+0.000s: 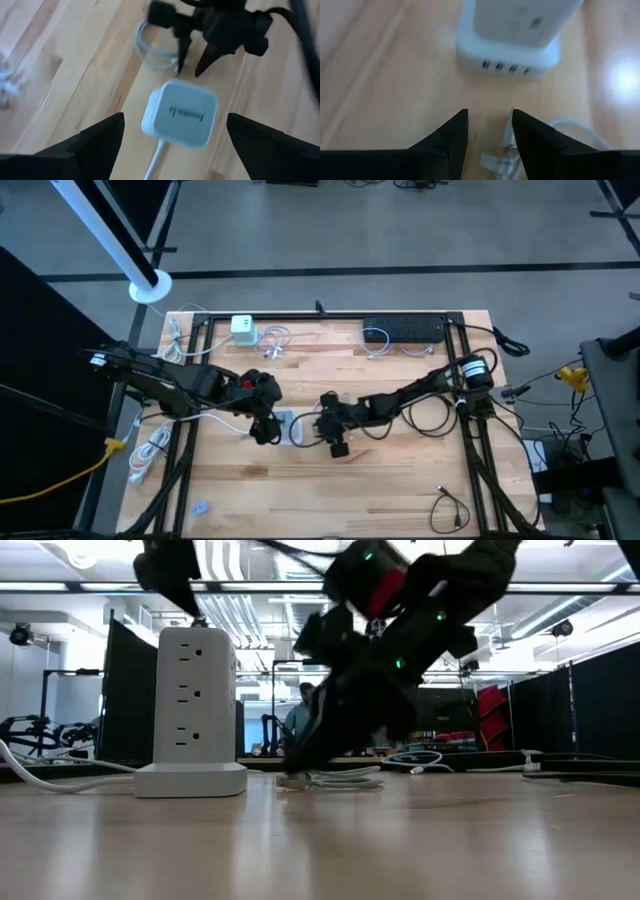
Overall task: Insert USB
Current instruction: Insert the bottom white charger cable into the bottom white outlet extension
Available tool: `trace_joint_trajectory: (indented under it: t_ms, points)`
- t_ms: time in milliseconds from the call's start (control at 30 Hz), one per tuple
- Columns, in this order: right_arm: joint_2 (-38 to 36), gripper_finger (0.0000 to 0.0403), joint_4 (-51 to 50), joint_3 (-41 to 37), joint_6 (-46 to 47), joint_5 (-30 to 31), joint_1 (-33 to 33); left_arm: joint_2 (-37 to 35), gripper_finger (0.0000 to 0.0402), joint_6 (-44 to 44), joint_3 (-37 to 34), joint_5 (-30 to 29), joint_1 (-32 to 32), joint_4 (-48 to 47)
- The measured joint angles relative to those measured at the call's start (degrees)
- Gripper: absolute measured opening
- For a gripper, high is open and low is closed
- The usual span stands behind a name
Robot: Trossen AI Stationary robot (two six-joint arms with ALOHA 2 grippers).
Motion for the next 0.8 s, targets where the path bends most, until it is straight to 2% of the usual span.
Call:
trace_joint_trajectory:
  t_ms: [200, 367, 467, 800]
  points:
    - [1.01, 0.0119, -5.50, 3.11, 1.50, 0.45, 0.00, -0.02, 0.0340, -2.70, 0.43, 0.00, -1.31, -1.38]
    - [-1.71, 0.0113, -5.87, 3.61, 2.20, 0.68, 0.00, -0.02, 0.0340, -5.65, -1.01, -0.01, -2.58, -1.45]
    - [-2.51, 0.0115, -7.99, 3.60, 2.71, 2.39, -0.18, 0.00, 0.0340, -6.81, -1.61, -0.02, -3.28, -1.43]
    - [-1.59, 0.0131, -10.29, 1.73, 3.10, 1.99, -0.58, 0.06, 0.0341, -8.86, -1.75, -1.57, -3.83, -1.06]
